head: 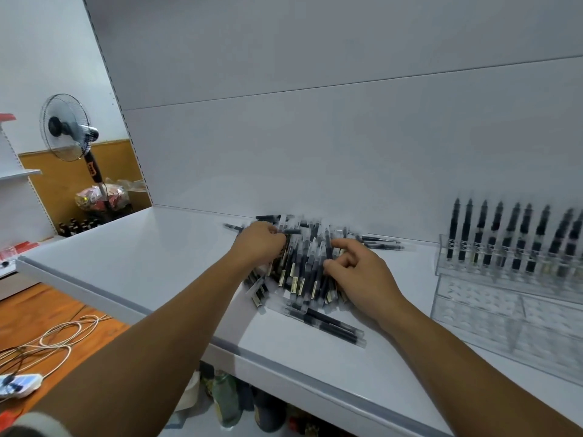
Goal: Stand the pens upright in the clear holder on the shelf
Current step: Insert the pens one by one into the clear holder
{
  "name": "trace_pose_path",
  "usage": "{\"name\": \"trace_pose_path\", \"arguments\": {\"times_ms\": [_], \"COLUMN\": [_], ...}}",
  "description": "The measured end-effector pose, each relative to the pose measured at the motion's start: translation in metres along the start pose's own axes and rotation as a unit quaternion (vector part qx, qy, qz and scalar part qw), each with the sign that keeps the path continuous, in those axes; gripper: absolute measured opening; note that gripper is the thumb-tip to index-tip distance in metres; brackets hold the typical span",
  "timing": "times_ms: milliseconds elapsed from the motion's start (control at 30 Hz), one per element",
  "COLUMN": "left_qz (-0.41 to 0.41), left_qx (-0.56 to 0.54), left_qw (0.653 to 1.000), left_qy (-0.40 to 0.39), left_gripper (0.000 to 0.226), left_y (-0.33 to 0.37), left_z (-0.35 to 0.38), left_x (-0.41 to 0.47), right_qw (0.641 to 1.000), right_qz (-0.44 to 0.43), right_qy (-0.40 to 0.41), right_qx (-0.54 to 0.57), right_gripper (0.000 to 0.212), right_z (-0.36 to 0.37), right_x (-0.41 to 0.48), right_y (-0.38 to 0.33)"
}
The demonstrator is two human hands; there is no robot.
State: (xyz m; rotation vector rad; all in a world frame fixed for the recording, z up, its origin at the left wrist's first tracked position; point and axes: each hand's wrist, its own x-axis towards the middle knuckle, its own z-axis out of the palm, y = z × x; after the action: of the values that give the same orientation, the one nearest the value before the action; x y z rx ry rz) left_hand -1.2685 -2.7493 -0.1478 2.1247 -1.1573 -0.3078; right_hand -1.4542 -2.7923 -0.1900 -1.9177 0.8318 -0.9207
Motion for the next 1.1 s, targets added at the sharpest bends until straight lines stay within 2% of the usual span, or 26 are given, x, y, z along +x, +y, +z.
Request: {"name": "trace_pose_path", "arguments": {"times_ms": [100, 200, 333, 433, 700, 833, 1100], "left_qz": [0.018, 0.038, 0.057, 0.068, 0.109, 0.127, 0.135], "left_qx": [-0.067, -0.179, -0.338, -0.416, -0.504, -0.545, -0.585], "left_qw": [0.997, 0.982, 0.937, 0.905, 0.857, 0.827, 0.787], "left_qy": [0.036, 0.056, 0.062, 0.061, 0.006, -0.044, -0.138], "left_gripper": [0.033, 0.033, 0.030, 0.028, 0.033, 0.032, 0.030], "left_y": [-0.002, -0.002, 0.002, 0.011, 0.062, 0.104, 0.189], "left_z": [-0.004, -0.009, -0.015, -0.014, 0.010, 0.034, 0.113], "left_x": [-0.002, -0.004, -0.009, -0.013, -0.025, -0.030, -0.066], "right_qw": [1.000, 0.999, 0.994, 0.991, 0.988, 0.989, 0.972], "right_qz": [0.002, 0.010, 0.035, 0.034, 0.003, -0.023, 0.004], "right_qy": [0.003, 0.011, 0.034, 0.041, 0.088, 0.138, 0.222], "right_qx": [0.008, 0.028, 0.097, 0.125, 0.127, 0.055, -0.076], "right_gripper": [0.040, 0.039, 0.041, 0.043, 0.024, 0.023, 0.025], "right_z": [0.000, -0.001, 0.000, 0.005, -0.035, -0.096, -0.222], "right_x": [0.000, 0.001, 0.001, -0.001, -0.006, -0.007, -0.052], "right_y": [0.000, -0.001, -0.004, -0.016, -0.055, -0.064, -0.020]}}
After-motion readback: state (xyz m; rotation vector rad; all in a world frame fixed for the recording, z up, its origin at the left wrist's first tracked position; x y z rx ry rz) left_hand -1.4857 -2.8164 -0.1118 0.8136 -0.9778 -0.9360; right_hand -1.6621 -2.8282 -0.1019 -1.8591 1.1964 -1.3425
